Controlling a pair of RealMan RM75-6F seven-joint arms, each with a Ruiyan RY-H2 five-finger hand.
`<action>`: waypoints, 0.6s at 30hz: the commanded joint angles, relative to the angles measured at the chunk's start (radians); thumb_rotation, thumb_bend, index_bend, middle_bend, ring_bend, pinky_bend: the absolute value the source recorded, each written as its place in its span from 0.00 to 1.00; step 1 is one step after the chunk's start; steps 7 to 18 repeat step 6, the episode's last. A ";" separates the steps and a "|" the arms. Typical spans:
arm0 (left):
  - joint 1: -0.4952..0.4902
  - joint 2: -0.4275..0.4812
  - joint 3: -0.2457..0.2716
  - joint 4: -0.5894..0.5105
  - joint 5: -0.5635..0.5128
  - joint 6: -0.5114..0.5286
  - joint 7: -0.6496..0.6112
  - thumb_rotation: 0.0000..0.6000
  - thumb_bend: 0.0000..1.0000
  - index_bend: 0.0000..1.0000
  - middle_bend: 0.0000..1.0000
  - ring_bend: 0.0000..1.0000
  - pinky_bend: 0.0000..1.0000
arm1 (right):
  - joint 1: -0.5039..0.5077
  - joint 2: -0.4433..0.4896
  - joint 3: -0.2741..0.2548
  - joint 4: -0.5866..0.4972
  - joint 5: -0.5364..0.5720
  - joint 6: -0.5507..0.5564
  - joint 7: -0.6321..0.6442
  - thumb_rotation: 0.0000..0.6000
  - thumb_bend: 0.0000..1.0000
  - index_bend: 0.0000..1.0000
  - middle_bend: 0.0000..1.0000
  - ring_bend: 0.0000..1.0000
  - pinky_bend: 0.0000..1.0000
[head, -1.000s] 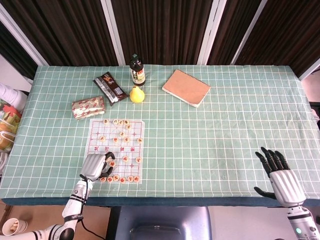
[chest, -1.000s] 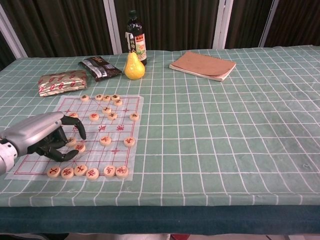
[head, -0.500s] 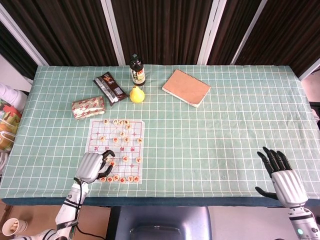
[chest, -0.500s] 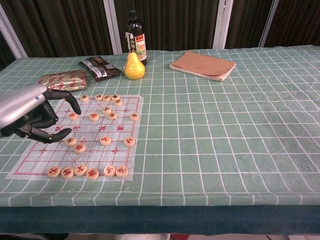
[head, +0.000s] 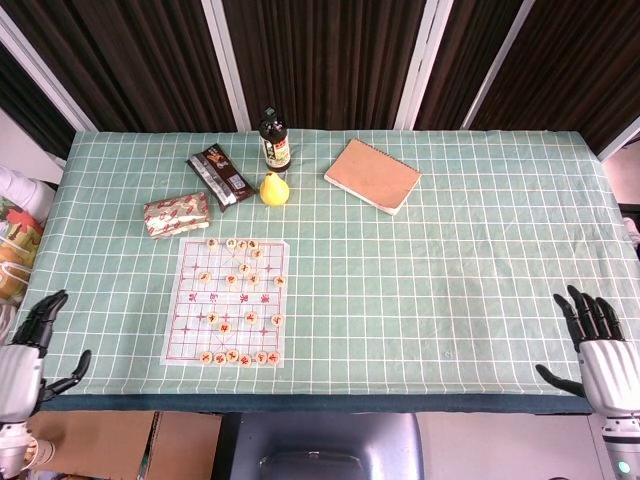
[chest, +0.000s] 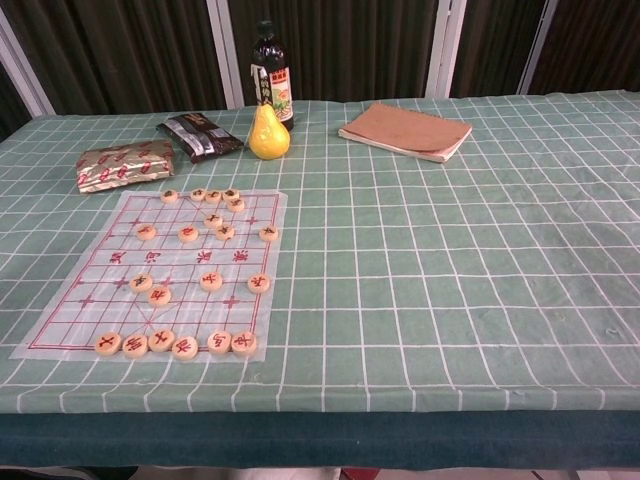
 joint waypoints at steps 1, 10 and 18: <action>0.056 0.065 0.011 0.087 -0.009 -0.034 -0.083 1.00 0.39 0.00 0.01 0.02 0.21 | -0.003 0.002 0.007 -0.006 0.016 -0.005 -0.008 1.00 0.17 0.00 0.00 0.00 0.00; 0.050 0.080 0.030 0.079 0.039 -0.070 -0.087 1.00 0.39 0.00 0.01 0.01 0.19 | 0.000 0.000 -0.001 -0.005 0.002 -0.017 -0.027 1.00 0.17 0.00 0.00 0.00 0.00; 0.050 0.080 0.030 0.079 0.039 -0.070 -0.087 1.00 0.39 0.00 0.01 0.01 0.19 | 0.000 0.000 -0.001 -0.005 0.002 -0.017 -0.027 1.00 0.17 0.00 0.00 0.00 0.00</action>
